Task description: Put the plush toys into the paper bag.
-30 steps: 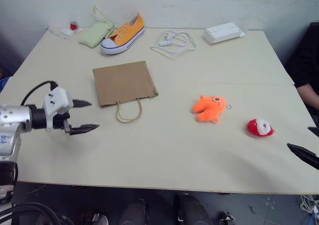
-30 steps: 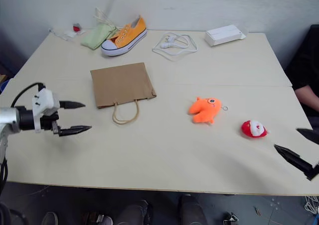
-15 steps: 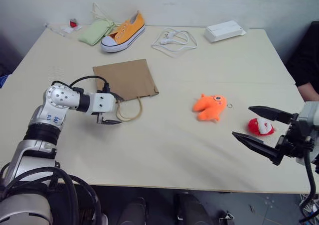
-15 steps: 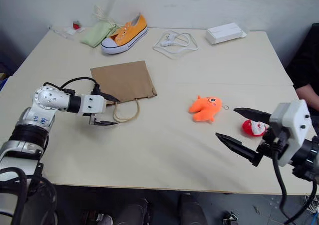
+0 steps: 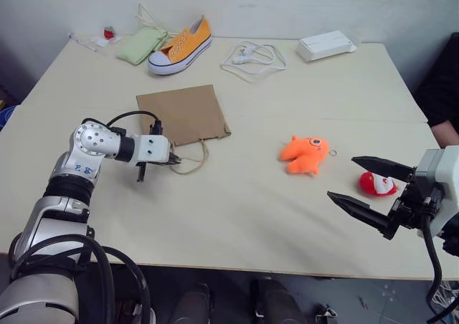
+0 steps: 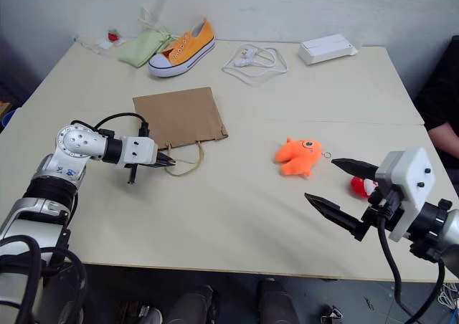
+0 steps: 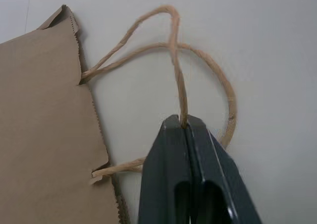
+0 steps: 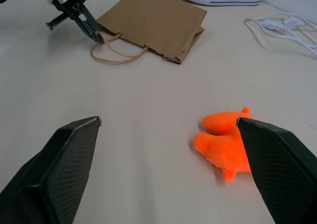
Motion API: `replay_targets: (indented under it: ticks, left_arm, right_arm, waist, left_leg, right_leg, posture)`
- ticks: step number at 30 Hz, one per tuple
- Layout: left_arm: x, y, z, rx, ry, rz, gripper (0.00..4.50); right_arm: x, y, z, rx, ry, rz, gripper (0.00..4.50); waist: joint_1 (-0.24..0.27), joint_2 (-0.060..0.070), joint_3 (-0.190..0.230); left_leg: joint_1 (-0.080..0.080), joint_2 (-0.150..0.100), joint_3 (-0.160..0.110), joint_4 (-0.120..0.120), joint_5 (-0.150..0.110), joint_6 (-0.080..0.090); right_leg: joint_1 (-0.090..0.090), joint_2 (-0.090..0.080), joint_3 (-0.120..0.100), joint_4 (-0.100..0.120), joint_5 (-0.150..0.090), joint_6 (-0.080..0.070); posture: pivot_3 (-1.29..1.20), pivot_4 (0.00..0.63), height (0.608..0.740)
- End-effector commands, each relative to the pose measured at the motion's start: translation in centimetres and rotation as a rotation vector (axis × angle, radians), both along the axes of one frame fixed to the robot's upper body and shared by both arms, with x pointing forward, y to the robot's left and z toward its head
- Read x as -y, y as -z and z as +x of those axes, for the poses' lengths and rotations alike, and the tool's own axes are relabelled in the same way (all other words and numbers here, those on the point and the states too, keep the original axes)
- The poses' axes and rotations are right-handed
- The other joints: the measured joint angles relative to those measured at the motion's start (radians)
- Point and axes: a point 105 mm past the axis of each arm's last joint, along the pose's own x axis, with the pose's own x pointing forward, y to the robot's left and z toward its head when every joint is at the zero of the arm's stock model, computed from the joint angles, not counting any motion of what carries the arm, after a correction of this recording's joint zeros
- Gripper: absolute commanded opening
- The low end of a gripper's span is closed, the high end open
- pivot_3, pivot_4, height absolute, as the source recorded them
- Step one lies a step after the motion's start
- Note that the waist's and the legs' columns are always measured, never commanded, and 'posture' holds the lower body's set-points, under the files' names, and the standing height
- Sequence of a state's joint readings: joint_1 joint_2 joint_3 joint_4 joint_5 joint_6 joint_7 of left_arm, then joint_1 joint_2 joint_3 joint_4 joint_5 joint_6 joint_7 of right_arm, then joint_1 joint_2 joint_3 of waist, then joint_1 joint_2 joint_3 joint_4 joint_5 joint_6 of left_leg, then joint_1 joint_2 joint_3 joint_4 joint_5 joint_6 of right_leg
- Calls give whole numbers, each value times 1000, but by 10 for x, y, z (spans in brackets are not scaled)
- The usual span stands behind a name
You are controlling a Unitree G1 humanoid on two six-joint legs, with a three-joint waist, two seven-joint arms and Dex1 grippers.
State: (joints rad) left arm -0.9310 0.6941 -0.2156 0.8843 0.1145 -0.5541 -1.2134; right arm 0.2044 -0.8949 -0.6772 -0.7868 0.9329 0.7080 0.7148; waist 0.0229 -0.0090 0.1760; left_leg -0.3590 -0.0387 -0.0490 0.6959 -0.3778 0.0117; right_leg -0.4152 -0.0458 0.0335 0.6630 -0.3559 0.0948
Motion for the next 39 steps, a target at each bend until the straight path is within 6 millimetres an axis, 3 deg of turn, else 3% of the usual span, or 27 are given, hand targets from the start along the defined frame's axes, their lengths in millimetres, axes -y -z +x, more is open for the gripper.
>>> replay_targets:
  ticks: [1,11,16,19,21,22,24,26,30,35,39]
  left_arm:
    - [8,-15,2,-21,4,-73,17]
    - [60,-71,-42,-493,151,-509,17]
    - [97,-90,-57,-641,163,-670,17]
    - [109,-92,-63,-657,177,-696,17]
    - [119,-90,-70,-664,210,-694,17]
    - [122,-89,-74,-671,228,-694,0]
    - [122,-91,-79,-674,248,-691,0]
    - [117,-93,-83,-665,257,-681,0]
    - [108,-97,-85,-649,242,-676,0]
    - [103,-99,-82,-633,216,-693,0]
    - [103,-99,-82,-621,209,-691,0]
  right_arm:
    - [-7,-8,-4,39,-38,-22,4500]
    - [-30,-6,-6,-9,-155,8,4500]
    - [-46,9,16,2,-137,-6,4500]
    - [-53,17,26,11,-142,-19,4500]
    - [-63,26,44,10,-143,-12,4500]
    - [-69,32,52,8,-156,-14,4091]
    - [-80,41,67,4,-171,-16,3904]
    - [-90,49,83,4,-178,-23,3393]
    - [-107,55,104,17,-206,-30,2027]
    - [-128,58,115,35,-265,-32,232]
    - [-142,61,122,46,-301,-55,66]
  waist:
    - [0,0,0]
    - [-5,0,0]
    - [-9,0,0]
    - [-10,0,0]
    - [-21,-1,-1]
    - [-25,-1,-1]
    - [-24,-1,-1]
    - [-37,-3,-2]
    - [-43,-2,-2]
    - [-52,-2,-2]
    - [-55,-2,-2]
  left_leg:
    - [0,0,0,0,0,0]
    - [-3,0,-2,3,0,1]
    - [-3,0,-2,4,0,1]
    - [-3,0,-3,5,0,1]
    - [-3,0,-2,4,0,0]
    - [-2,0,-2,4,0,0]
    - [-2,0,-2,5,0,0]
    - [-4,-1,-3,4,0,-1]
    - [-4,-1,-2,5,1,-1]
    - [-11,-2,-2,9,1,-2]
    - [-11,-2,-2,10,1,-2]
  right_leg:
    - [0,0,0,0,0,0]
    - [0,0,-1,4,0,1]
    - [0,0,0,4,0,1]
    - [-1,0,0,4,0,1]
    - [-1,0,0,4,0,0]
    - [-1,0,0,4,0,0]
    - [-1,0,0,3,0,0]
    - [-4,0,0,4,0,0]
    - [-6,0,0,7,1,0]
    - [-13,-1,-1,15,1,0]
    - [-14,-1,-2,15,1,0]
  posture:
    - [0,150,740]
    - [0,150,740]
    - [0,150,740]
    - [0,150,740]
    - [0,150,740]
    - [0,150,740]
    - [0,150,740]
    - [0,150,740]
    - [0,150,740]
    - [0,150,740]
    - [0,150,740]
